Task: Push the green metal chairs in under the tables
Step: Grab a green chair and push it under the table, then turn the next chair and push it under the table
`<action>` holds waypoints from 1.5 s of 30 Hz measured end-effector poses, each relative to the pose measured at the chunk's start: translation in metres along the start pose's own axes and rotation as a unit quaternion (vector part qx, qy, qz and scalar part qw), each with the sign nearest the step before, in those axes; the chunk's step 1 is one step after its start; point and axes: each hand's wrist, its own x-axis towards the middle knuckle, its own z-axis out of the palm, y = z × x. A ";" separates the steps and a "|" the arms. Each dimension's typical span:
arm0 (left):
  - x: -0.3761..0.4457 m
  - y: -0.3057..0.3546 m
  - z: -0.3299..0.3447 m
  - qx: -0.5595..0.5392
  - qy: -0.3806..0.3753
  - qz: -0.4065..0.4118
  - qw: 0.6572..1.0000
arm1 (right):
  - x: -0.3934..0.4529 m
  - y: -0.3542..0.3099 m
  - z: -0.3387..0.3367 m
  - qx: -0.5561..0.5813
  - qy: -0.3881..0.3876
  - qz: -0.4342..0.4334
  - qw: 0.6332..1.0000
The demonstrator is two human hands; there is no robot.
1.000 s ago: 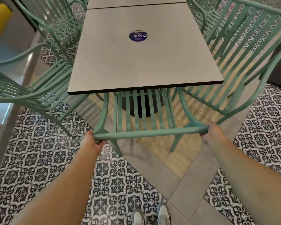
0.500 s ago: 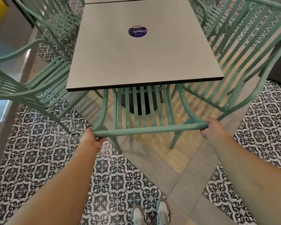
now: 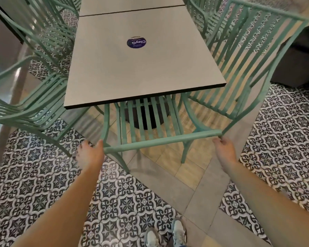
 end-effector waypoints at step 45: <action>-0.344 0.769 0.451 0.089 -0.212 0.551 0.802 | 0.475 -0.157 -0.520 -0.250 0.085 -0.215 0.940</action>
